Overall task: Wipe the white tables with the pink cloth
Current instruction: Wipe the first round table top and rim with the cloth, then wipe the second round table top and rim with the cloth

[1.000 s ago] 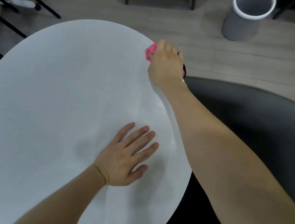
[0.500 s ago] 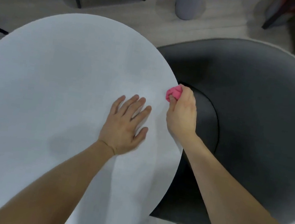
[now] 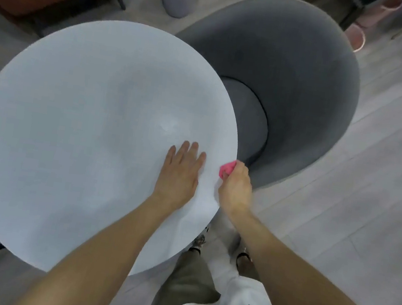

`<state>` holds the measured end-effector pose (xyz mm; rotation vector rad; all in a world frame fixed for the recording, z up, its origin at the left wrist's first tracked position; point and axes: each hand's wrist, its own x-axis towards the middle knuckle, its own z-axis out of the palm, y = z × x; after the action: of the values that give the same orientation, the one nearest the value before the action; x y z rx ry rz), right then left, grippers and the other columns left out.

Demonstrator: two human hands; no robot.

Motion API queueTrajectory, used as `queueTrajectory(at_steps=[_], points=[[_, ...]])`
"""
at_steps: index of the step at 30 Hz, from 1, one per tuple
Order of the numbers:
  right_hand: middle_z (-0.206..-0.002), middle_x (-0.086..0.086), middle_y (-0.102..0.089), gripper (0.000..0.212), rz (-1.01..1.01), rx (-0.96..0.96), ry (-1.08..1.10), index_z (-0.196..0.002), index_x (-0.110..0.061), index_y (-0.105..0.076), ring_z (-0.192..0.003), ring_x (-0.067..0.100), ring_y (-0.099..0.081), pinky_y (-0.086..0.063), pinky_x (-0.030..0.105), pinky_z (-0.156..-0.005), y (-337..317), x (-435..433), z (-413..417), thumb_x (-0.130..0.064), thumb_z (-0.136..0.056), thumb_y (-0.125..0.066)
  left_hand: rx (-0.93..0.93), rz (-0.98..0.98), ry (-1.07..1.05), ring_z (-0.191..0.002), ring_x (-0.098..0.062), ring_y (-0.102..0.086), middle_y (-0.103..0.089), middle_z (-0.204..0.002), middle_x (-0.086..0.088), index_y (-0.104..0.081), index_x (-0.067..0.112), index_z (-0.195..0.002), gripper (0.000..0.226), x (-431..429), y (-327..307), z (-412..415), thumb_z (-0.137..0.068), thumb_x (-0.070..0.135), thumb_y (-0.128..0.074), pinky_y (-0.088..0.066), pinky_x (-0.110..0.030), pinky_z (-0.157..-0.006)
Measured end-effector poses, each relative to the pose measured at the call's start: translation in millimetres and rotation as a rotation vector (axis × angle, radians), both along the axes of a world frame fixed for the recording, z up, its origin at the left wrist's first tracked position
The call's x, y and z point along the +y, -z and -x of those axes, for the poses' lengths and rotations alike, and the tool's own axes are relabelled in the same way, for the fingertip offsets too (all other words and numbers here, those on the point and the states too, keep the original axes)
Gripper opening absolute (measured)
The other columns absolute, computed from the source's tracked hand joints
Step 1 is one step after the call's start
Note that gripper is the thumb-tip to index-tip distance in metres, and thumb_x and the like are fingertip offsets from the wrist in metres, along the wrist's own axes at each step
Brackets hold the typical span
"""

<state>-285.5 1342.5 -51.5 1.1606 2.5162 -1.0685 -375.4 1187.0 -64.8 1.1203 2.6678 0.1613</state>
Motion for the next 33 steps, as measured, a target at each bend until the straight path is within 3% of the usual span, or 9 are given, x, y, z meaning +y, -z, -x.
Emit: queueTrajectory(at_steps=[3, 6, 8, 13, 15, 19, 24, 29, 33], points=[[-0.118, 0.002, -0.059, 0.015, 0.061, -0.091, -0.148, -0.112, -0.022, -0.065, -0.092, 0.023, -0.064, -0.057, 0.044, -0.091, -10, 1, -49, -0.016, -0.104, -0.054, -0.109, 0.022, 0.064, -0.151, -0.036, -0.045, -0.047, -0.165, -0.011, -0.056, 0.019, -0.154, 0.056, -18, -15, -51, -0.098, 0.017, -0.063, -0.040, -0.053, -0.123], [-0.117, 0.007, -0.056, 0.023, 0.139, -0.121, -0.183, -0.125, -0.023, -0.075, -0.093, 0.023, -0.062, -0.055, 0.039, -0.096, -34, 16, -93, -0.030, -0.108, -0.061, -0.304, 0.046, 0.035, -0.114, -0.030, -0.067, -0.072, -0.124, -0.003, -0.069, 0.026, -0.136, 0.035, -15, -36, -77, -0.104, 0.023, -0.054, -0.054, -0.042, -0.094], [-0.119, 0.015, -0.062, 0.031, 0.202, -0.094, -0.130, -0.133, -0.014, -0.073, -0.106, 0.033, -0.065, -0.050, 0.043, -0.103, -58, 30, -118, -0.029, -0.107, -0.066, -0.500, 0.064, -0.025, -0.102, -0.024, -0.071, -0.077, -0.103, 0.005, -0.072, 0.034, -0.129, 0.029, 1, -48, -87, -0.104, 0.036, -0.058, -0.055, -0.037, -0.088], [-0.135, 0.001, -0.069, 0.042, 0.268, 0.083, 0.163, -0.147, -0.016, -0.063, -0.123, 0.019, -0.063, -0.045, 0.029, -0.108, -112, 63, -199, -0.031, -0.108, -0.065, -1.216, -0.097, -0.071, -0.114, -0.010, -0.072, -0.073, -0.130, 0.008, -0.060, 0.032, -0.148, 0.067, 84, -81, -115, -0.088, 0.036, -0.089, -0.061, -0.034, -0.098], [-0.135, 0.001, -0.072, 0.039, 0.278, 0.163, 0.339, -0.145, -0.021, -0.064, -0.124, 0.019, -0.066, -0.048, 0.035, -0.112, -125, 72, -241, -0.030, -0.107, -0.067, -1.327, -0.066, 0.049, -0.116, -0.013, -0.073, -0.077, -0.127, 0.003, -0.067, 0.027, -0.141, 0.064, 128, -96, -141, -0.081, 0.031, -0.089, -0.062, -0.038, -0.100], [-0.126, -0.005, -0.075, 0.028, 0.210, 0.254, 0.657, -0.135, -0.025, -0.070, -0.118, 0.014, -0.068, -0.053, 0.034, -0.103, -155, 82, -341, -0.032, -0.110, -0.060, -1.175, -0.066, 0.295, -0.085, -0.014, -0.070, -0.077, -0.089, 0.001, -0.079, 0.017, -0.102, 0.027, 207, -126, -227, -0.080, 0.026, -0.093, -0.058, -0.035, -0.077], [-0.104, -0.016, -0.075, 0.049, 0.057, 0.294, 0.898, -0.118, -0.033, -0.073, -0.099, 0.004, -0.069, -0.055, 0.026, -0.087, -198, 72, -474, -0.074, -0.092, -0.063, -0.984, -0.062, 0.564, -0.069, -0.012, -0.060, -0.068, -0.072, 0.002, -0.071, 0.025, -0.081, 0.026, 273, -164, -355, -0.080, 0.042, -0.090, -0.050, -0.034, -0.064], [-0.082, -0.007, -0.070, 0.006, -0.150, 0.242, 1.051, -0.093, -0.021, -0.067, -0.082, 0.019, -0.067, -0.057, 0.045, -0.079, -195, 68, -612, -0.027, -0.093, -0.069, -0.854, -0.084, 0.871, -0.072, -0.010, -0.059, -0.066, -0.077, 0.002, -0.066, 0.026, -0.080, 0.033, 306, -198, -484, -0.076, 0.048, -0.090, -0.052, -0.037, -0.069], [-0.090, -0.015, -0.074, 0.012, -0.170, 0.323, 1.143, -0.113, -0.022, -0.069, -0.090, 0.004, -0.071, -0.054, 0.027, -0.082, -208, 62, -714, -0.020, -0.102, -0.067, -0.813, -0.046, 1.032, -0.077, -0.018, -0.068, -0.072, -0.082, 0.007, -0.067, 0.027, -0.082, 0.037, 323, -219, -579, -0.075, 0.054, -0.092, -0.062, -0.051, -0.073]])
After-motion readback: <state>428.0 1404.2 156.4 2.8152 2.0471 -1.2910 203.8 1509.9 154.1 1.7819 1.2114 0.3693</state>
